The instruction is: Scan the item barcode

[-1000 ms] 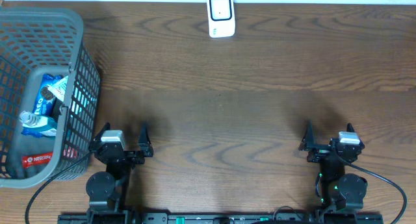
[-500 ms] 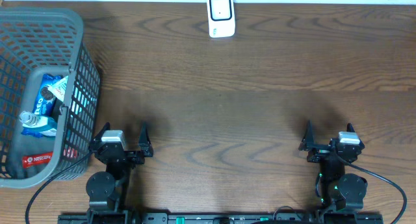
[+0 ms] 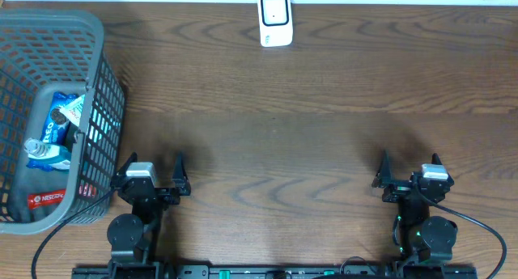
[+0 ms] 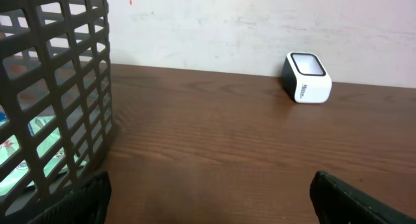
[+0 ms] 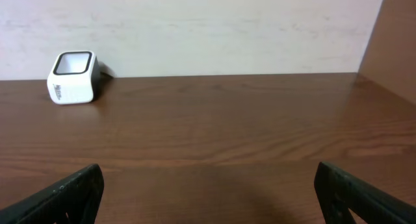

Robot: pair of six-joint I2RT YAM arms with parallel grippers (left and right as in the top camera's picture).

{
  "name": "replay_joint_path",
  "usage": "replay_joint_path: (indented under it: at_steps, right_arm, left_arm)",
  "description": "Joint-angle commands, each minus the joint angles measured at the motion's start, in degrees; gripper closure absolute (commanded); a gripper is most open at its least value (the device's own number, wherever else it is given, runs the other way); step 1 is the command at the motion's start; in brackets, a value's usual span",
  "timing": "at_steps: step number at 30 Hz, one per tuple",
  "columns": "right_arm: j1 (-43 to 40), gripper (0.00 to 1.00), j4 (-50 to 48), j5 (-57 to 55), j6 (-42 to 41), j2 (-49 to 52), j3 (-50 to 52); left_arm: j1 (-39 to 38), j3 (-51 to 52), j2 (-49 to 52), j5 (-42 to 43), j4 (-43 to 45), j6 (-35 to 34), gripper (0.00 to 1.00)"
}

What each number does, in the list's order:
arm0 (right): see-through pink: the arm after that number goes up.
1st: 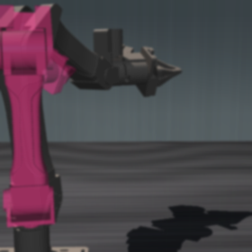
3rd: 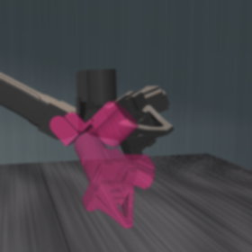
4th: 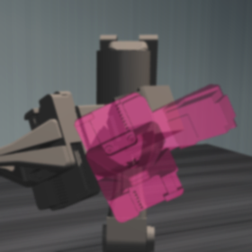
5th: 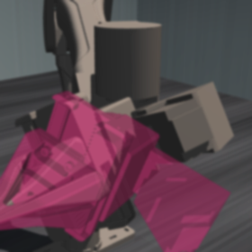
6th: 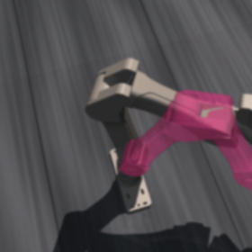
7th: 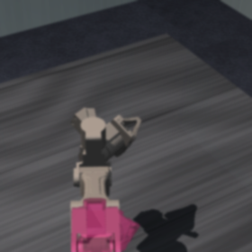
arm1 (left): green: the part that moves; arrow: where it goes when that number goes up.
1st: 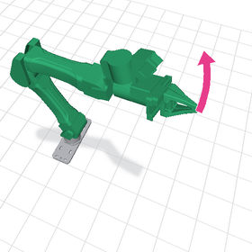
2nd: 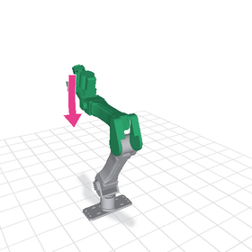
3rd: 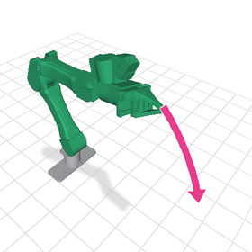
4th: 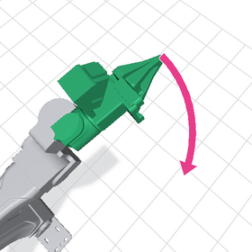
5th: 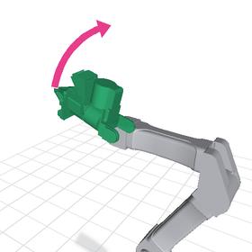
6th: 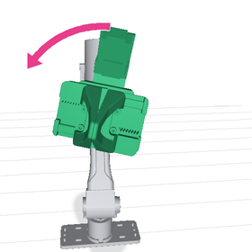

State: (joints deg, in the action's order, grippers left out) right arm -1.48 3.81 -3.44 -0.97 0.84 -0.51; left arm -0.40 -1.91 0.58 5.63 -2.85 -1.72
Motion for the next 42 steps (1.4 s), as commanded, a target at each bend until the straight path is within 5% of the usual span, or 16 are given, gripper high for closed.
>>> replay_joint_path:
  at_steps: [1,12,22,31,42]
  right_arm:
    - [0.6,0.01,0.1,-0.5,0.6,-0.1,0.2]
    - [0.6,0.01,0.1,-0.5,0.6,-0.1,0.2]
    - [0.6,0.01,0.1,-0.5,0.6,-0.1,0.2]
    - [0.6,0.01,0.1,-0.5,0.6,-0.1,0.2]
    - [0.6,0.01,0.1,-0.5,0.6,-0.1,0.2]
  left_arm:
    - [-0.1,1.7,-0.3,-0.4,-0.5,-0.8,0.02]
    - [0.0,-9.1,2.2,2.5,-9.1,-5.7,0.02]
    - [-0.1,-25.8,19.7,3.6,-21.6,-5.9,0.02]
    - [0.0,-27.4,28.7,12.9,-25.0,-6.1,0.02]
    - [0.0,-42.9,37.8,10.3,-38.6,-7.4,0.02]
